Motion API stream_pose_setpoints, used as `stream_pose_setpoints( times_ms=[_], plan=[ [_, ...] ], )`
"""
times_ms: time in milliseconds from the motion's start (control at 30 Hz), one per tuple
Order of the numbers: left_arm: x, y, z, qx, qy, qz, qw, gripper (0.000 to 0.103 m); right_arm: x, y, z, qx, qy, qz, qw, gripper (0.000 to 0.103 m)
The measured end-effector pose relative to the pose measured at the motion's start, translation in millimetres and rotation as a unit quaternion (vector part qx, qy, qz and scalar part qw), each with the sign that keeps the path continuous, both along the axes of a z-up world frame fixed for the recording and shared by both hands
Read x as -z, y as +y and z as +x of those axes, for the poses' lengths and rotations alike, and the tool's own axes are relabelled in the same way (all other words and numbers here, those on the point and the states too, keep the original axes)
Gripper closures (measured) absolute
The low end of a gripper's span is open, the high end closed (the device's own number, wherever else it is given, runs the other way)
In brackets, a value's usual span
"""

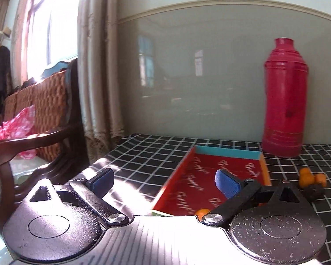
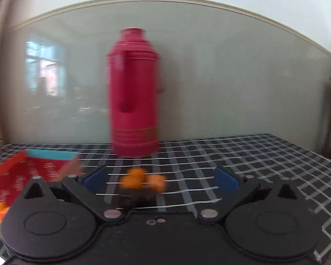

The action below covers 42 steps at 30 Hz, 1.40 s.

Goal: Organize fruits
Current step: 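Release the tan fruit into the red box and return the right tool, then grasp the orange cylindrical piece with the left tool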

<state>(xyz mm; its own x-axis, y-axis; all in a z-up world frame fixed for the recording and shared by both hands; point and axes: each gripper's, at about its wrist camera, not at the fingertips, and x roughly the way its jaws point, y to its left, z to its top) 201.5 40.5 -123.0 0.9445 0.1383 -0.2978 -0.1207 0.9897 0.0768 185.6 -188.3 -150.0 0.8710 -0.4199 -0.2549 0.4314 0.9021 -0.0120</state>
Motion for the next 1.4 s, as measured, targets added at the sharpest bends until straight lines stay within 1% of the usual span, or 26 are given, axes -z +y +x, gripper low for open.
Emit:
stream_pose_setpoints(
  times_ms=[67, 167, 233, 300, 400, 533, 600, 633, 667, 833, 933, 1000, 1033, 1100, 1133, 1233, 1267, 1300, 1400],
  plan=[
    [1.1, -28.6, -1.3, 0.037, -0.005, 0.009, 0.9993, 0.005, 2.3, -21.0, -4.7, 0.055, 0.001, -0.001, 0.998, 0.006],
    [4.1, -68.3, -4.5, 0.092, -0.010, 0.021, 0.9955, 0.005, 4.4, -50.9, -14.3, 0.132, 0.006, -0.003, 0.991, 0.006],
    [7.5, -94.0, -6.0, 0.126, -0.007, 0.028, 0.9915, 0.005, 4.8, -67.0, -19.5, 0.165, 0.008, -0.001, 0.986, 0.006],
    [13.1, -116.6, -3.3, 0.153, 0.002, 0.036, 0.9875, 0.005, 5.3, -79.9, -23.0, 0.182, 0.008, 0.004, 0.983, 0.006],
    [22.3, -144.2, 5.5, 0.179, 0.024, 0.038, 0.9828, 0.006, 7.3, -93.2, -29.0, 0.177, 0.008, 0.011, 0.984, 0.006],
    [34.6, -166.3, 25.1, 0.181, 0.060, 0.035, 0.9810, 0.006, 7.2, -102.2, -36.2, 0.166, 0.010, 0.013, 0.986, 0.006],
    [40.7, -173.3, 32.3, 0.180, 0.072, 0.038, 0.9803, 0.013, 6.2, -106.6, -39.0, 0.161, 0.007, 0.018, 0.987, 0.006],
    [43.9, -176.7, 37.0, 0.183, 0.079, 0.041, 0.9792, 0.019, 5.9, -108.3, -40.8, 0.159, 0.006, 0.022, 0.987, 0.006],
    [47.2, -180.2, 41.5, 0.182, 0.087, 0.044, 0.9785, 0.023, 5.8, -110.2, -41.5, 0.157, 0.005, 0.026, 0.987, 0.006],
    [60.3, -183.1, 61.2, 0.159, 0.113, 0.043, 0.9799, 0.024, 3.6, -112.6, -44.1, 0.129, 0.002, 0.039, 0.991, 0.006],
    [65.5, -185.5, 73.4, 0.154, 0.125, 0.035, 0.9795, 0.024, 3.0, -112.0, -44.9, 0.121, -0.001, 0.029, 0.992, 0.006],
    [69.6, -189.9, 77.1, 0.150, 0.125, 0.045, 0.9796, 0.027, 2.5, -112.6, -45.6, 0.119, -0.001, 0.021, 0.993, 0.006],
    [71.6, -192.2, 79.5, 0.151, 0.130, 0.046, 0.9789, 0.031, 1.9, -113.0, -46.1, 0.117, -0.001, 0.018, 0.993, 0.006],
    [74.6, -193.2, 83.7, 0.153, 0.144, 0.037, 0.9770, 0.041, 1.0, -114.4, -47.5, 0.112, -0.003, 0.017, 0.994, 0.006],
    [76.4, -194.1, 86.1, 0.152, 0.151, 0.038, 0.9760, 0.052, 0.2, -115.4, -48.5, 0.111, -0.005, 0.018, 0.994, 0.006],
    [77.1, -193.8, 88.7, 0.152, 0.153, 0.031, 0.9761, 0.059, -0.4, -119.3, -50.7, 0.112, -0.008, 0.026, 0.993, 0.006],
    [77.1, -193.9, 88.1, 0.151, 0.153, 0.031, 0.9762, 0.069, -0.4, -120.2, -51.0, 0.112, -0.009, 0.029, 0.993, 0.006],
    [76.9, -194.3, 86.9, 0.152, 0.153, 0.031, 0.9760, 0.072, -0.3, -120.9, -51.3, 0.112, -0.009, 0.032, 0.993, 0.006],
    [76.0, -192.8, 84.2, 0.150, 0.148, 0.026, 0.9772, 0.072, -0.8, -120.9, -51.4, 0.108, -0.009, 0.037, 0.993, 0.006]
  ],
)
